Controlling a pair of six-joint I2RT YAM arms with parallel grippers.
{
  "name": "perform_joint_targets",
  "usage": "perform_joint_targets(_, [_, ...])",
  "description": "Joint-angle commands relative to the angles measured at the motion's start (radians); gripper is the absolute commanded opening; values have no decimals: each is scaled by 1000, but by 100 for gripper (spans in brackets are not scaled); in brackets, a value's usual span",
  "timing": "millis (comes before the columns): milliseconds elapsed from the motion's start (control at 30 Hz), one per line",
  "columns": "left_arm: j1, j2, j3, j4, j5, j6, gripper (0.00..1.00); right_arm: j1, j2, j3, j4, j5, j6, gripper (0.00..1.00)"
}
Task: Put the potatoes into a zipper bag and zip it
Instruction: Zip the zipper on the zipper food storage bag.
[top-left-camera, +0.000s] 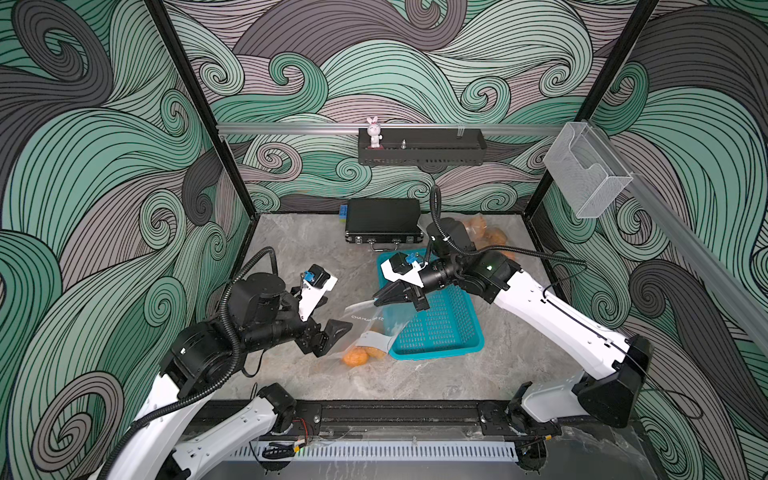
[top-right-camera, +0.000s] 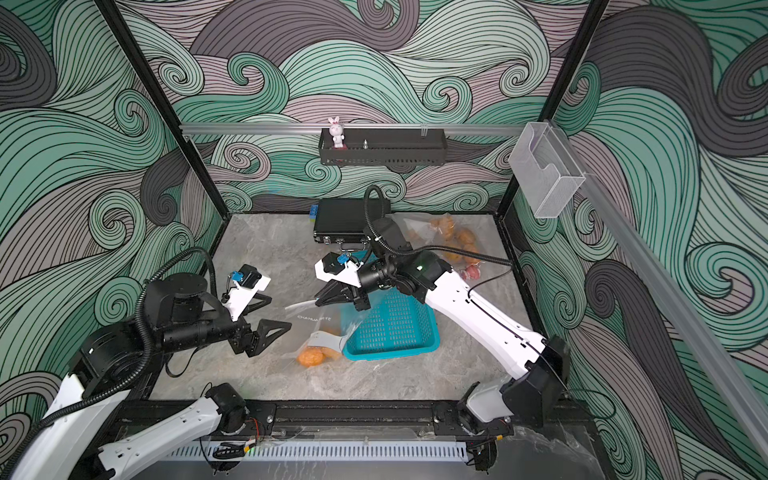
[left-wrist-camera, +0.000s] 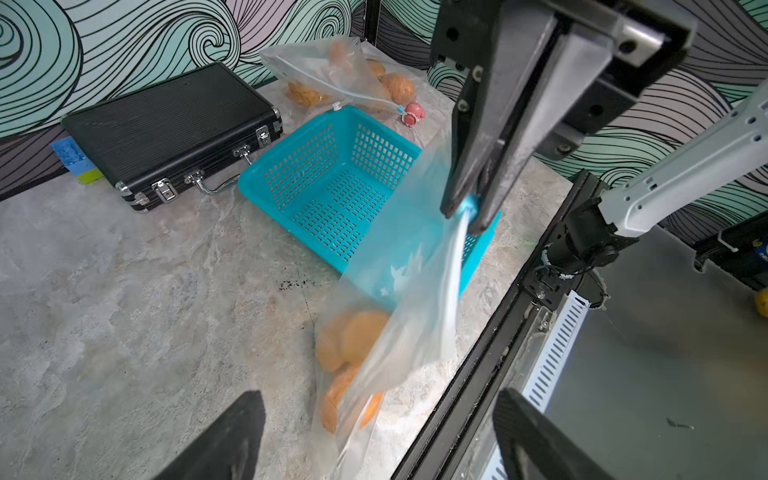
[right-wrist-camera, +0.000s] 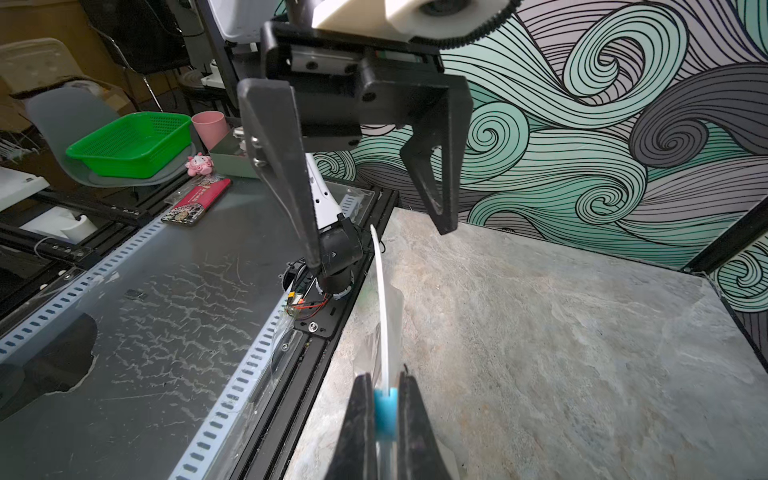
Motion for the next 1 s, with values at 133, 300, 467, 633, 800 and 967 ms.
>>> perform_joint_targets(133, [1, 38, 13, 94, 36, 31, 81, 30, -4, 11, 6, -28, 6, 6])
perform_joint_targets(300, [1, 35, -3, 150, 138, 29, 65, 60, 24, 50, -30, -2, 15, 6])
perform_joint_targets(467, [1, 28, -27, 147, 180, 29, 44, 70, 31, 67, -47, 9, 16, 6])
perform_joint_targets(633, [1, 3, -50, 119, 202, 29, 43, 70, 27, 75, -44, 32, 21, 7])
perform_joint_targets(800, [1, -49, -69, 125, 213, 27, 19, 70, 31, 80, -46, 39, 21, 7])
perform_joint_targets(967, [1, -58, -56, 127, 135, 19, 0, 71, 40, 83, -47, 32, 27, 7])
